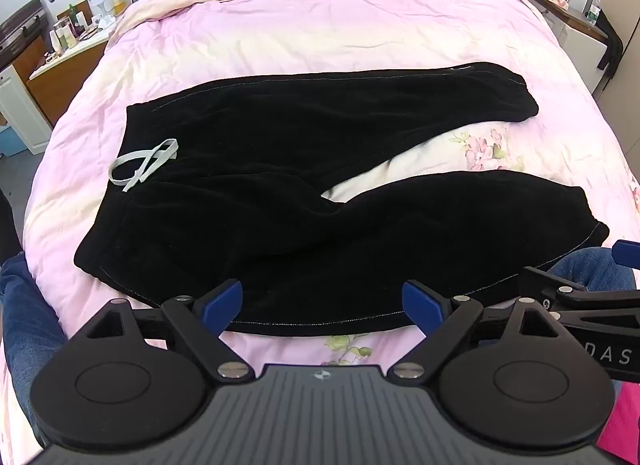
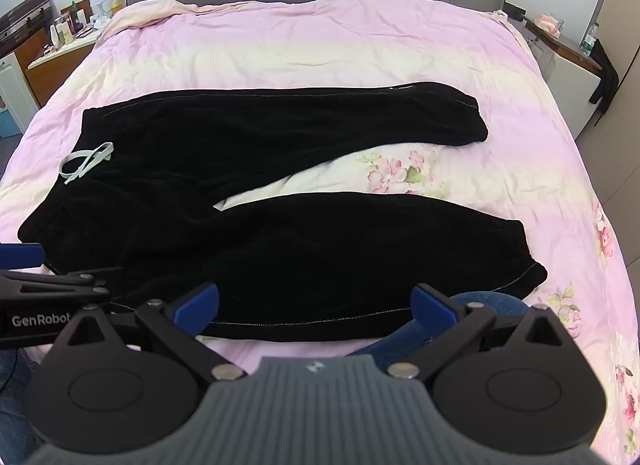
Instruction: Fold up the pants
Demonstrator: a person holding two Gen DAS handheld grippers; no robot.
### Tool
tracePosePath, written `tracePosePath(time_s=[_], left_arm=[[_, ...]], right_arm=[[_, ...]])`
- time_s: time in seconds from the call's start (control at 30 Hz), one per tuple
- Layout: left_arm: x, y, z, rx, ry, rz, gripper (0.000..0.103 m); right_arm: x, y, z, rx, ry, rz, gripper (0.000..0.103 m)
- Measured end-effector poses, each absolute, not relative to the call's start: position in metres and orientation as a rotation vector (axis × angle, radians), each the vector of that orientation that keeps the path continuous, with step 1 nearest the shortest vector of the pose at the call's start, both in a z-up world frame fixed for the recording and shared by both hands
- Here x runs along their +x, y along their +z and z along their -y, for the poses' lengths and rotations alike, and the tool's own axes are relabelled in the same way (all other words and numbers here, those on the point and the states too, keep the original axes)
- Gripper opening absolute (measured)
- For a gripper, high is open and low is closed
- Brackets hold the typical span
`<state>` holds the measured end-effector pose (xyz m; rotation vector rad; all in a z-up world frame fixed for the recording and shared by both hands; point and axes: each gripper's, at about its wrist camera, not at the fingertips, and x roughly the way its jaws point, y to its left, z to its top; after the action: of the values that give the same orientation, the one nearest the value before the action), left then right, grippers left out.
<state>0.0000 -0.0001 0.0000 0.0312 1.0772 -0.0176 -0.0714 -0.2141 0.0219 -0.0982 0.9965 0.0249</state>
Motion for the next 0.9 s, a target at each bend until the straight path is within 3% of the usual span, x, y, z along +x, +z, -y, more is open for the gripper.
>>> tracePosePath(time_s=[0.9], left_arm=[[-0.0017,0.0007,-0.0044,0.025,-0.021,-1.076,0.103]], right_arm=[[-0.0724,0.0217,0.2133,-0.096,0.028,-0.993,0.098]])
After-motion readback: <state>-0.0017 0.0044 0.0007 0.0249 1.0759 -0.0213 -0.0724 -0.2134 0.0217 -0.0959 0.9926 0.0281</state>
